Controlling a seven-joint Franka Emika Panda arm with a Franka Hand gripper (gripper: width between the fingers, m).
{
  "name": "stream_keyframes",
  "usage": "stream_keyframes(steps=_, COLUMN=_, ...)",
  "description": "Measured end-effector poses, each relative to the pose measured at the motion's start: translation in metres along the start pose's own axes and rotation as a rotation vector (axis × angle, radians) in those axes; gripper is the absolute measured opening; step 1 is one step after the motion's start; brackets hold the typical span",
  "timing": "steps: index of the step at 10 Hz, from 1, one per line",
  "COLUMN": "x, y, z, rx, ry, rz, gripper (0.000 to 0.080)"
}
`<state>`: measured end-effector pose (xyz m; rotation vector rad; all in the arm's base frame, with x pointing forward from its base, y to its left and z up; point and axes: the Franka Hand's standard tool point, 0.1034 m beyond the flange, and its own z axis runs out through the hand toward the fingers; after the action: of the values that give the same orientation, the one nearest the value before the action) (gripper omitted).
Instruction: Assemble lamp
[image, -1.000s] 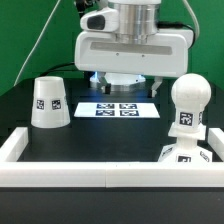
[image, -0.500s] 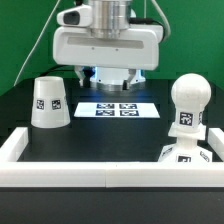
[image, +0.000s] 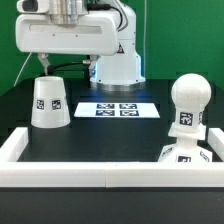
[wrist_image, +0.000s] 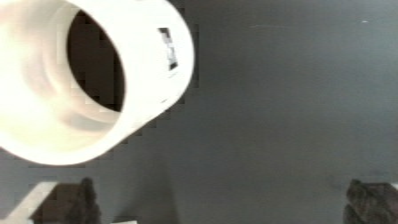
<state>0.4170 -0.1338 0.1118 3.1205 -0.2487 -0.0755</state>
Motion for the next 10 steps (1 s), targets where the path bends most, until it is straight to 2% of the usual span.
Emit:
stream_keyframes(steps=2, x=-0.003, y=0.004, z=0.003, rx=-0.002, ry=-0.002, rz=0.006, gripper=0.0699)
stream_keyframes(steps=5, x=-0.028, y=0.008, z=0.006, rx=0.013, ry=0.017, rz=0.032, gripper=0.0699)
stream_keyframes(steps=7, x=-0.033, y=0.009, z=0.013, rx=0.014, ry=0.025, rz=0.031, gripper=0.0699)
stream_keyframes(steps=10, x=-0.031, y=0.011, z=0.025, rx=0.000, ry=0.017, rz=0.010, gripper=0.0699)
